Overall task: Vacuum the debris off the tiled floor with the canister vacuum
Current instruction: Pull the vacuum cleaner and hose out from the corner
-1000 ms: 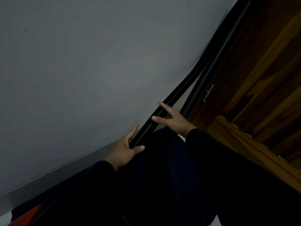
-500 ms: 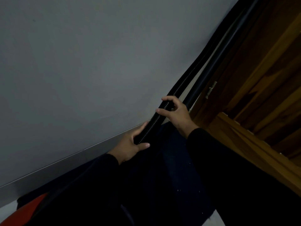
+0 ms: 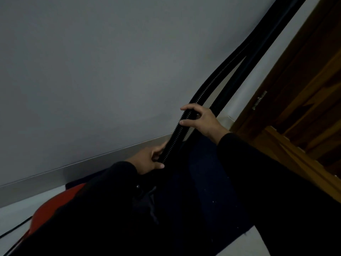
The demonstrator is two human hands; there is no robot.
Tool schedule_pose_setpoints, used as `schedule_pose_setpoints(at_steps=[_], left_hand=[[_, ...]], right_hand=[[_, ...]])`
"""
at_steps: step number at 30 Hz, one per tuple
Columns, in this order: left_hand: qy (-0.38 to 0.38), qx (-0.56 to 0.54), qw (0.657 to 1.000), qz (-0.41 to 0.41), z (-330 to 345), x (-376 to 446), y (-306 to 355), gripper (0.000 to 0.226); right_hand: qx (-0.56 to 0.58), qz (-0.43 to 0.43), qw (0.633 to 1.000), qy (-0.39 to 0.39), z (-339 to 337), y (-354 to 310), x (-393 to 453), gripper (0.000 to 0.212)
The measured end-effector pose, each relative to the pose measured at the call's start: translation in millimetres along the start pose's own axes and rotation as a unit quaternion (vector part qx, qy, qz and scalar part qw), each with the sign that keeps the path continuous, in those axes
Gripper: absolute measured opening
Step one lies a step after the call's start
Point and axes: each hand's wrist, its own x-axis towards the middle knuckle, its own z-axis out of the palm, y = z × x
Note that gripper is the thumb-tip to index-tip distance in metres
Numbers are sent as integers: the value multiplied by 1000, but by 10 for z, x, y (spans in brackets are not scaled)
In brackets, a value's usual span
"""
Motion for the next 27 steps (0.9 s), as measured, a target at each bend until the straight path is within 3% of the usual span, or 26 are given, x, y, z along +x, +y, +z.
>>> schedule_pose_setpoints(at_steps=[5, 10, 15, 19, 23, 27], left_hand=[[84, -7, 996, 3, -2, -151, -198, 87], [109, -11, 994, 22, 35, -199, -274, 86], [113, 75, 991, 13, 1, -200, -259, 83], [75, 155, 985, -24, -98, -315, -298, 82], [-16, 158, 984, -75, -291, -672, -430, 87], [-53, 176, 978, -101, -437, -881, -423, 90]], right_hand=[[-60, 48, 992, -98, 279, 39, -98, 54], [-53, 37, 998, -17, 469, 158, -200, 39], [-63, 32, 997, 17, 523, 234, -160, 44], [-82, 22, 996, 22, 512, 177, -207, 29], [-61, 3, 998, 25, 519, 167, -213, 30], [-57, -4, 998, 40, 595, 160, -229, 31]])
